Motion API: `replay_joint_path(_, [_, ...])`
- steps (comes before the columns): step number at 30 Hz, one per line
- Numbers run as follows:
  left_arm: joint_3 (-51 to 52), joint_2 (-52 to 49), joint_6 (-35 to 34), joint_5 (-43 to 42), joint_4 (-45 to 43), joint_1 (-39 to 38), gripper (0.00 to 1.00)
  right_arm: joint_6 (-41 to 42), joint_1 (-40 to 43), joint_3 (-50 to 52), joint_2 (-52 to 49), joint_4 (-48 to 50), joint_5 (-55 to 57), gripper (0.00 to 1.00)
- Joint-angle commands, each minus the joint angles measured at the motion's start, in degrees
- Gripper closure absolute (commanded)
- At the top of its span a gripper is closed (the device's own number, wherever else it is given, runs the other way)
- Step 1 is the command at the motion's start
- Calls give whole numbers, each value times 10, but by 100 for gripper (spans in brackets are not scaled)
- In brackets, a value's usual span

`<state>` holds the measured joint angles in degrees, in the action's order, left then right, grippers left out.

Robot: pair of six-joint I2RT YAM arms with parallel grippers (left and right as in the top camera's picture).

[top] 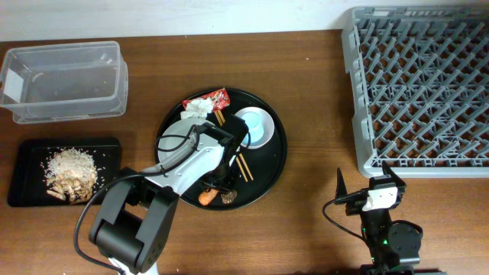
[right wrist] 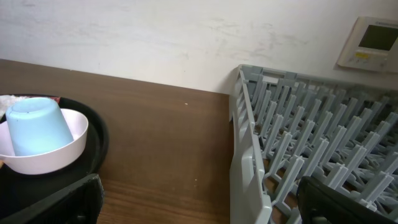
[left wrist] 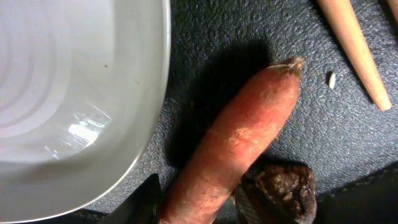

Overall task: Sort waste into correct bins and load items into the dishwasher rack
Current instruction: 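Grasp the orange carrot with the left gripper, then carry the carrot left and drop it onto the black tray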

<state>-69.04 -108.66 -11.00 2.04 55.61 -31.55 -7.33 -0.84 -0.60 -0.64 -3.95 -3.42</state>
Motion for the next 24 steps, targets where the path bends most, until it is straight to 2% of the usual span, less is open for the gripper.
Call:
replay_joint_path(1, [4, -5, 4, 3, 0, -2, 78, 3, 2, 3, 3, -4, 5, 2])
replay_joint_path(3, [4, -5, 4, 3, 0, -2, 84, 3, 2, 3, 3, -4, 5, 2])
replay_joint_path(9, [-33, -5, 4, -14, 38, -2, 89, 3, 2, 3, 3, -4, 5, 2])
replay_joint_path(19, [-210, -5, 4, -42, 144, 1, 92, 3, 2, 3, 3, -4, 5, 2])
replay_joint_path(24, [-315, -5, -9, -42, 143, 59, 92, 3, 2, 3, 3, -4, 5, 2])
